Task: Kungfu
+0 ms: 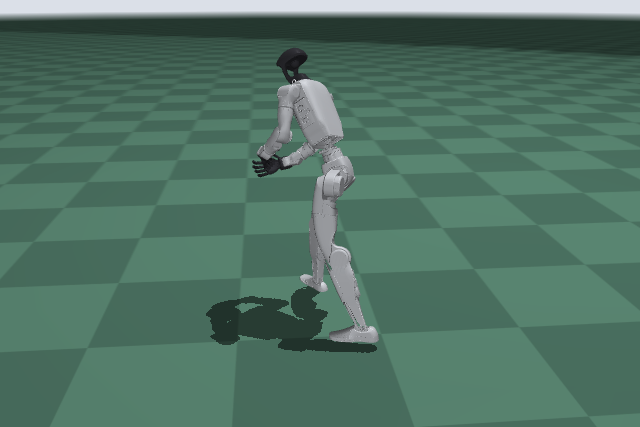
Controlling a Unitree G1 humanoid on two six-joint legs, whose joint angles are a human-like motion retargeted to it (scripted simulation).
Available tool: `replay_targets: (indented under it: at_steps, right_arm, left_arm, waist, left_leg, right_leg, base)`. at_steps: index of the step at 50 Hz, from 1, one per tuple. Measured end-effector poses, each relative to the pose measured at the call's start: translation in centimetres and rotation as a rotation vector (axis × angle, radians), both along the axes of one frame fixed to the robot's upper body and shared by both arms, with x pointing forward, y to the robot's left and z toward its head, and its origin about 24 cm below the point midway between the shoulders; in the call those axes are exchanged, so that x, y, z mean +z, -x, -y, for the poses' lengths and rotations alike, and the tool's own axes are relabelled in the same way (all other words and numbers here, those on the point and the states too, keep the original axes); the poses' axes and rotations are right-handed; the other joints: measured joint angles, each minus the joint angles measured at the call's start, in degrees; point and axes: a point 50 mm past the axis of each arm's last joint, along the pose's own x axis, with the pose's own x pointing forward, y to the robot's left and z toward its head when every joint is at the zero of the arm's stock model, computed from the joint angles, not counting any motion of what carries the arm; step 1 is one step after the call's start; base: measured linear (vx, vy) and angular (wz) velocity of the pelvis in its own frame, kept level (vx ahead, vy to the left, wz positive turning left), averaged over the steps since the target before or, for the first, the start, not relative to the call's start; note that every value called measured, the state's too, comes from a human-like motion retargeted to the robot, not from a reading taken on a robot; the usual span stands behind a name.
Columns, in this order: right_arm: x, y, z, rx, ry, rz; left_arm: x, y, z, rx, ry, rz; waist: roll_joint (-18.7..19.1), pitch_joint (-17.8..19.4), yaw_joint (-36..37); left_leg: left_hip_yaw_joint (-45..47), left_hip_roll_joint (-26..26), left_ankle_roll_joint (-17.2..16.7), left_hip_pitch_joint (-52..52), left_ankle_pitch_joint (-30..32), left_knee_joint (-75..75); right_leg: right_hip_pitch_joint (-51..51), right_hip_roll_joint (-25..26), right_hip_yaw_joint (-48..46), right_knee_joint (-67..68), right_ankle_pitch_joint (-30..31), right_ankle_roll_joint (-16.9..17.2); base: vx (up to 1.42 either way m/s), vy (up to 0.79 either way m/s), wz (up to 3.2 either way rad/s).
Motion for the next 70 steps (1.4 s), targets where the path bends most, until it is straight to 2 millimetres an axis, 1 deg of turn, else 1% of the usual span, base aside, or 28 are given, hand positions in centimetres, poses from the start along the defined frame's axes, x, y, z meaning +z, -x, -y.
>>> replay_targets:
  at_steps: [2, 6, 8, 11, 13, 15, 17, 20, 21, 23, 25, 27, 30, 32, 37, 41, 43, 47, 48, 50, 52, 55, 57, 60, 62, 65, 68, 70]
  right_arm:
    - [-0.4, 0.0, 0.9, -0.018, -0.040, -0.038]
    - [-0.5, 0.0, 4.1, -0.147, -0.146, -0.062]
    - [-0.3, 0.2, 5.8, -0.220, -0.219, -0.061]
    - [0.6, 0.7, 7.9, -0.307, -0.362, -0.043]
    - [1.7, 1.2, 9.4, -0.355, -0.448, 0.003]
    - [3.3, 1.9, 11.4, -0.407, -0.506, 0.075]
    - [4.8, 2.8, 13.3, -0.458, -0.536, 0.155]
    - [7.3, 4.1, 15.6, -0.519, -0.577, 0.283]
    - [8.1, 4.6, 16.0, -0.536, -0.600, 0.326]
    - [9.6, 5.4, 16.8, -0.562, -0.654, 0.404]
    - [10.9, 6.2, 17.1, -0.581, -0.718, 0.472]
    - [12.1, 7.1, 17.2, -0.594, -0.785, 0.534]
    - [13.4, 8.3, 17.3, -0.604, -0.877, 0.618]
    - [13.9, 9.1, 17.4, -0.609, -0.920, 0.662]
    - [14.1, 10.6, 17.0, -0.582, -0.983, 0.690]
    - [13.6, 11.5, 16.2, -0.524, -1.017, 0.656]
    - [13.2, 11.9, 16.0, -0.515, -1.038, 0.633]
    - [12.1, 13.3, 16.5, -0.557, -1.087, 0.599]
    - [11.9, 13.7, 16.9, -0.577, -1.095, 0.598]
    - [11.5, 14.8, 17.9, -0.624, -1.097, 0.605]
    - [11.3, 15.9, 18.8, -0.672, -1.088, 0.623]
    - [11.2, 16.7, 19.1, -0.713, -1.079, 0.648]
    - [11.4, 16.7, 19.1, -0.723, -1.065, 0.667]
    - [12.2, 16.4, 18.8, -0.684, -1.013, 0.697]
    - [13.1, 16.0, 18.4, -0.638, -0.956, 0.738]
    - [14.7, 15.0, 17.7, -0.581, -0.852, 0.825]
    - [17.1, 13.6, 16.2, -0.509, -0.758, 0.927]
    - [18.9, 12.5, 15.0, -0.462, -0.699, 0.985]
  left_arm:
    - [0.8, -0.1, 0.4, -0.046, 0.127, -0.072]
    - [3.2, -0.7, 0.5, -0.129, 0.394, -0.167]
    - [4.6, -1.4, -0.2, -0.132, 0.546, -0.195]
    - [6.4, -2.7, -2.0, -0.100, 0.770, -0.233]
    - [7.5, -3.5, -2.9, -0.075, 0.900, -0.261]
    - [8.6, -4.3, -3.6, -0.074, 1.010, -0.283]
    - [9.4, -4.8, -4.0, -0.087, 1.092, -0.314]
    - [10.2, -5.3, -3.9, -0.125, 1.189, -0.364]
    - [10.3, -5.3, -3.8, -0.145, 1.219, -0.386]
    - [10.4, -5.5, -3.5, -0.181, 1.276, -0.431]
    - [10.2, -5.5, -3.1, -0.218, 1.330, -0.485]
    - [9.9, -5.5, -2.6, -0.261, 1.372, -0.546]
    - [9.2, -5.3, -1.5, -0.334, 1.420, -0.651]
    - [8.5, -5.0, -0.7, -0.384, 1.450, -0.724]
    - [6.7, -3.8, 1.4, -0.515, 1.520, -0.875]
    - [6.0, -2.3, 3.0, -0.631, 1.544, -0.949]
    - [5.7, -1.5, 3.9, -0.679, 1.543, -0.976]
    - [5.0, 0.0, 6.0, -0.743, 1.533, -1.077]
    - [4.8, 0.3, 6.6, -0.757, 1.531, -1.108]
    - [4.6, 1.0, 7.7, -0.783, 1.526, -1.166]
    - [4.4, 1.4, 7.8, -0.791, 1.508, -1.186]
    - [4.8, 0.9, 6.2, -0.759, 1.466, -1.108]
    - [4.9, 0.5, 4.4, -0.699, 1.422, -1.001]
    - [4.9, 0.0, 0.7, -0.570, 1.351, -0.836]
    - [5.0, -0.1, -2.5, -0.466, 1.283, -0.720]
    - [5.3, 0.3, -7.4, -0.300, 1.147, -0.558]
    - [6.4, 0.8, -12.4, -0.092, 1.009, -0.397]
    - [7.4, 1.2, -15.9, 0.059, 0.910, -0.287]
  waist:
    - [0.89, -0.97, -1.12]
    - [0.16, -3.72, -3.31]
    - [-0.61, -5.06, -4.24]
    - [-1.31, -6.75, -5.48]
    - [-3.38, -7.85, -6.43]
    - [-7.03, -8.81, -6.88]
    - [-9.47, -9.17, -4.92]
    - [-12.14, -9.61, -1.69]
    - [-12.83, -9.85, -1.06]
    - [-13.85, -10.19, -0.70]
    - [-14.18, -10.22, -1.69]
    - [-14.15, -10.10, -2.92]
    - [-13.47, -9.78, -4.21]
    - [-12.99, -9.73, -4.19]
    - [-11.29, -9.43, -2.53]
    - [-8.67, -7.97, -2.55]
    - [-7.24, -7.16, -3.17]
    - [-4.84, -6.45, -4.45]
    - [-4.22, -6.32, -4.44]
    - [-2.34, -6.28, -4.63]
    - [-1.11, -6.74, -5.31]
    - [-1.34, -6.22, -2.25]
    - [-1.57, -7.09, 1.15]
    - [-3.19, -9.55, 7.89]
    - [-5.11, -10.87, 11.76]
    - [-6.22, -11.93, 15.29]
    - [-7.76, -12.26, 19.03]
    - [-9.77, -12.48, 22.75]
  left_leg:
    - [1.32, 0.24, -0.01, 1.21, 0.34, -0.96]
    - [3.00, -2.25, -0.01, 5.49, 5.53, -3.70]
    - [3.87, -2.76, -0.01, 8.31, 10.81, -4.55]
    - [5.42, 0.14, 0.68, 12.75, 21.51, -3.60]
    - [7.42, 1.22, 5.00, 14.70, 28.48, -0.24]
    - [9.71, 0.92, 14.43, 15.38, 34.56, 6.56]
    - [-0.28, -4.58, 16.92, 13.57, 37.77, 13.53]
    - [-15.01, -18.50, 10.83, 10.23, 33.74, 22.92]
    - [-12.99, -18.89, 9.29, 9.01, 30.75, 24.48]
    - [-7.02, -16.29, 9.43, 6.24, 23.00, 27.28]
    - [-1.39, -11.06, 13.48, 2.80, 15.38, 30.11]
    - [0.41, -7.86, 15.19, -1.06, 10.19, 31.97]
    - [-4.62, -7.96, 12.13, -6.88, 7.75, 29.83]
    - [-7.05, -6.48, 10.40, -9.88, 7.45, 25.87]
    - [-10.03, 1.48, 9.01, -13.41, 8.97, 10.05]
    - [-14.33, 7.26, 7.74, -12.38, 9.18, -3.08]
    - [-13.18, 9.72, 8.52, -11.77, 8.92, -6.29]
    - [-6.37, 11.38, 11.97, -10.65, 8.89, -3.82]
    - [-4.72, 11.57, 11.70, -10.28, 9.71, -2.70]
    - [-3.29, 12.01, 9.55, -10.75, 16.97, 0.06]
    - [-3.05, 12.16, 7.82, -14.95, 19.99, 7.27]
    - [0.97, 12.38, 8.30, -16.55, 16.67, 13.93]
    - [3.43, 12.71, 8.84, -17.66, 13.10, 17.96]
    - [7.32, 12.72, 9.53, -19.59, 10.31, 21.42]
    - [8.65, 11.35, 9.74, -20.59, 9.97, 21.45]
    - [5.60, 8.75, 9.93, -23.54, 10.66, 21.02]
    - [0.80, 5.93, 9.22, -26.47, 12.42, 20.33]
    - [-1.83, 3.67, 8.47, -27.43, 13.57, 19.37]
  right_leg:
    - [0.33, -1.81, -4.07, 2.13, -1.53, -1.62]
    - [-0.36, -3.93, -4.59, 4.99, -0.23, 0.29]
    - [-0.89, -2.52, -2.21, 6.53, -0.05, 0.66]
    - [0.93, 3.95, 0.42, 8.42, -3.96, -0.41]
    - [3.25, 7.58, 2.81, 8.07, -6.31, -1.12]
    - [6.32, 10.03, 6.33, 6.67, -7.65, -1.03]
    - [10.86, 14.75, 9.34, 3.82, -7.72, -0.55]
    - [17.40, 20.56, 13.44, -0.17, -7.35, 0.28]
    - [19.69, 21.83, 14.49, -1.62, -7.13, 0.34]
    - [24.30, 24.14, 16.50, -4.41, -6.59, 0.33]
    - [29.03, 26.35, 18.28, -7.23, -5.98, 0.15]
    - [33.42, 28.87, 20.80, -10.09, -5.23, -0.43]
    - [39.08, 33.61, 26.03, -13.44, -4.54, -2.10]
    - [42.07, 36.45, 30.39, -14.68, -4.41, -3.39]
    - [47.09, 41.57, 40.86, -14.09, -5.64, -5.65]
    - [49.16, 44.90, 47.68, -9.85, -9.60, -7.22]
    - [49.81, 46.22, 50.98, -6.97, -12.51, -7.58]
    - [50.39, 46.24, 55.41, -1.39, -19.01, -6.57]
    - [50.57, 45.94, 56.10, -0.11, -20.56, -5.87]
    - [50.66, 45.57, 55.93, 2.15, -23.22, -4.33]
    - [50.52, 43.27, 54.01, 1.86, -23.86, -2.49]
    - [49.59, 37.50, 49.64, 1.01, -22.53, 1.83]
    - [47.45, 32.07, 41.08, 0.12, -20.95, 4.66]
    - [44.93, 23.57, 26.74, -1.93, -18.12, 5.09]
    - [44.47, 20.19, 23.19, -3.56, -17.08, 6.23]
    - [46.17, 18.33, 18.07, -6.10, -17.49, 7.62]
    - [50.27, 17.40, 10.18, -8.94, -18.63, 5.58]
    - [52.40, 18.69, 9.08, -11.03, -18.92, 6.38]
  base:
    - [-0.01, 0.04, -0.70]
    - [-0.03, -0.15, -0.54]
    - [0.03, -0.33, -0.86]
    - [0.03, -0.62, -1.19]
    - [0.07, -0.63, -1.40]
    - [0.08, -0.62, -1.88]
    - [0.26, -0.43, -2.92]
    - [0.41, -0.23, -3.15]
    - [0.46, -0.14, -2.81]
    - [0.31, -0.44, -2.44]
    - [0.31, -0.48, -2.05]
    - [0.37, -0.28, -1.93]
    - [0.39, -0.23, -2.10]
    - [0.42, -0.19, -2.42]
    - [0.43, -0.09, -2.75]
    - [0.54, 0.03, -2.51]
    - [0.58, 0.18, -1.95]
    - [0.63, 0.29, -1.37]
    - [0.69, 0.39, -1.00]
    - [0.80, 0.40, -0.60]
    - [0.68, 0.35, -0.32]
    - [0.53, 0.40, -0.94]
    - [0.41, 0.30, -0.97]
    - [0.41, 0.25, -0.79]
    - [0.20, 0.09, -0.06]
    - [0.23, 0.12, 1.08]
    - [0.12, -0.01, 1.52]
    - [0.14, -0.08, 1.56]
